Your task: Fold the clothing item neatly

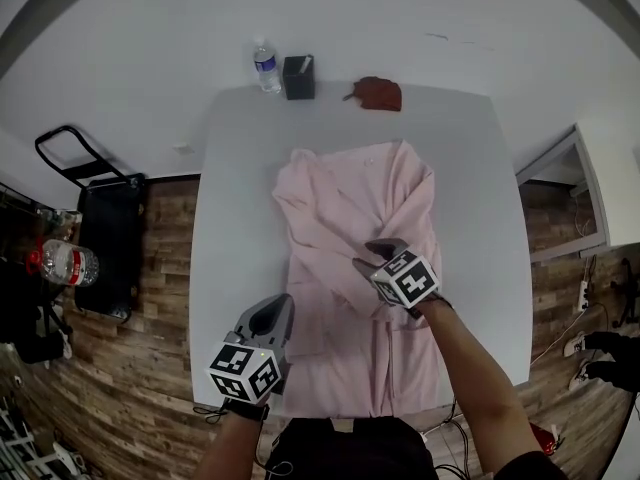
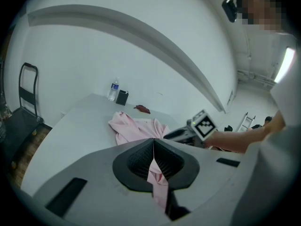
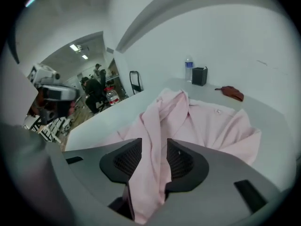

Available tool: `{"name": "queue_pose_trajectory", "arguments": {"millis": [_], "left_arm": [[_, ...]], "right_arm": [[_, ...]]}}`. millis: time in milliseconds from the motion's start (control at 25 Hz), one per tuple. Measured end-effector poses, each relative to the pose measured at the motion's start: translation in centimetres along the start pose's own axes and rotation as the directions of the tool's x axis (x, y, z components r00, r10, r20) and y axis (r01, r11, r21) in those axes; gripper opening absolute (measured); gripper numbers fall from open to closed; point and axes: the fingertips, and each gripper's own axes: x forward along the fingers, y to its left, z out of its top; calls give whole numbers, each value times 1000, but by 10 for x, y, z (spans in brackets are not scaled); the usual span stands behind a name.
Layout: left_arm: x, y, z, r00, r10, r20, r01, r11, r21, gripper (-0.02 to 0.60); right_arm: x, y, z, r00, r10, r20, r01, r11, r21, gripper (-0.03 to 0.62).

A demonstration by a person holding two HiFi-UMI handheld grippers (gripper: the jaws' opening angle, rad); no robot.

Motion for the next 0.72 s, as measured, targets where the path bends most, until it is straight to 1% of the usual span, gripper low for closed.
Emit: {"name": "queue_pose_trajectory", "arguments": {"millis": [40,120,200,240,280,320,400,440,480,520,560,600,640,680,720], "left_arm": [[0,-2,-1,1000,-1,-3,1,1000,4,8],[1,-4,-2,1000,-1,-9,1,1000,11,7],[0,-3,-4,1000,4,-12,-4,1000,9,7],[0,-3,-5,1000,6,-12,-6,1000,5,8],[0,-3,-5,1000,6,-11,-6,1000,2,6],[-1,-3,-5,1000,5,-10,-5,1000,-1,7],[0,-1,-6,1000,3,-10,-3,1000,-5,8],[0,0,-7,1000,4,-13,-5,1000,-7,7],[1,1,-9,1000,8,-16,-8,1000,-8,6],[2,2,-12,1000,12,-20,-12,1000,-10,7],[3,1,-15,1000,14,-25,-15,1000,-12,7],[4,1,-17,999,16,-29,-16,1000,-13,8],[4,0,-19,999,16,-33,-16,1000,-14,7],[5,-1,-21,999,16,-37,-16,1000,-16,7],[5,0,-23,999,17,-38,-17,1000,-19,7]], "right_arm": [[17,-6,5,1000,17,-26,-16,1000,20,162],[46,-9,9,994,65,-85,-62,997,40,158],[64,-7,7,982,95,-162,-95,995,10,157],[66,-9,5,977,85,-196,-91,996,-23,79],[64,-13,6,976,67,-206,-78,996,-45,21],[59,-19,10,981,53,-184,-59,998,-30,21],[51,-38,24,995,18,-94,-10,996,93,20],[54,-46,26,997,-9,-79,18,993,120,21],[61,-51,20,994,-35,-103,44,995,88,21],[71,-52,10,986,-64,-154,66,998,9,22],[78,-53,-1,972,-101,-211,85,993,-86,23],[80,-54,-8,956,-149,-252,106,979,-174,55],[78,-56,-10,943,-201,-265,136,960,-246,141],[71,-56,-5,936,-251,-245,171,936,-307,161],[63,-50,4,938,-285,-198,202,912,-356,166]]}}
